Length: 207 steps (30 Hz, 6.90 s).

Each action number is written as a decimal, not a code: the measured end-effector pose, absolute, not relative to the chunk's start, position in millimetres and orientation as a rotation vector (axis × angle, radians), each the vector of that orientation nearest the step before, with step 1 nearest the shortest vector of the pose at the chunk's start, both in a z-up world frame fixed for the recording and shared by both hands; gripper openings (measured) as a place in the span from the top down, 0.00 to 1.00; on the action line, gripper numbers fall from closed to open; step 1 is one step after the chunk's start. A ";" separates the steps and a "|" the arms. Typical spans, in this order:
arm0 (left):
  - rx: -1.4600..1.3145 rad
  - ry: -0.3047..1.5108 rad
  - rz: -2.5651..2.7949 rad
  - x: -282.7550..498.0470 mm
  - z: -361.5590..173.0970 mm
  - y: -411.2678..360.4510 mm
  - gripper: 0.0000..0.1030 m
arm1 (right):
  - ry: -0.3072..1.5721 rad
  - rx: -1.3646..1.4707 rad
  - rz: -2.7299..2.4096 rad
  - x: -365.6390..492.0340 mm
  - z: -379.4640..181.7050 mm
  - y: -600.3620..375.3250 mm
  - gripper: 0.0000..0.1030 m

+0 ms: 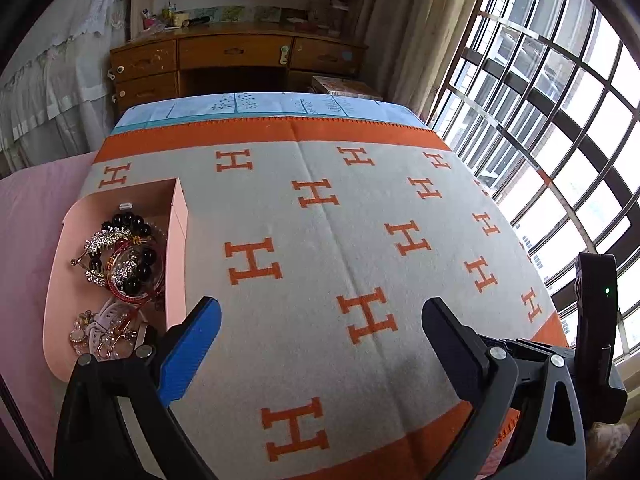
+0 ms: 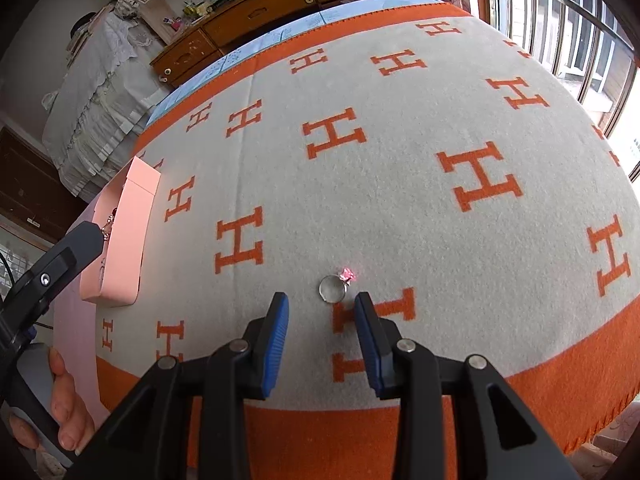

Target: Organize jewelry

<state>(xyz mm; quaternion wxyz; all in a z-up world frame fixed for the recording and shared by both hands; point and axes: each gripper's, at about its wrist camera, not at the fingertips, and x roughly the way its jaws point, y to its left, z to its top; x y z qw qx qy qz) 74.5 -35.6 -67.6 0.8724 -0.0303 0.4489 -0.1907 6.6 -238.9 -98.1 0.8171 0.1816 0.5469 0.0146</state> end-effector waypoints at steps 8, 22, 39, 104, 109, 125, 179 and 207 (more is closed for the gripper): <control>-0.078 0.959 -0.410 79.7 -72.4 -33.7 0.03 | 1.116 0.247 0.016 13.3 -97.5 -222.8 0.67; -0.099 0.978 -0.415 80.7 -79.2 -31.5 0.03 | 0.995 -0.035 -0.011 5.3 -99.8 -203.1 0.83; -0.077 0.923 -0.391 68.4 -59.1 -17.6 0.03 | 0.935 -0.059 0.049 2.9 -81.8 -187.4 0.93; -0.077 0.931 -0.049 62.2 -39.1 74.0 0.01 | 0.951 -0.002 0.319 45.3 -13.1 -102.6 0.69; -0.025 0.906 -0.113 48.7 -29.7 36.3 0.01 | 0.918 0.055 0.252 20.7 -2.7 -134.0 0.62; 0.007 0.801 -0.102 24.3 17.4 -15.2 0.01 | 0.786 0.141 0.165 -20.5 39.4 -184.0 0.43; -0.026 0.826 -0.029 26.4 13.2 -21.8 0.01 | 0.765 0.140 0.181 -18.6 38.4 -192.5 0.42; -0.017 0.839 -0.019 25.0 8.3 -19.4 0.01 | 0.775 0.145 0.181 -22.5 36.6 -190.0 0.42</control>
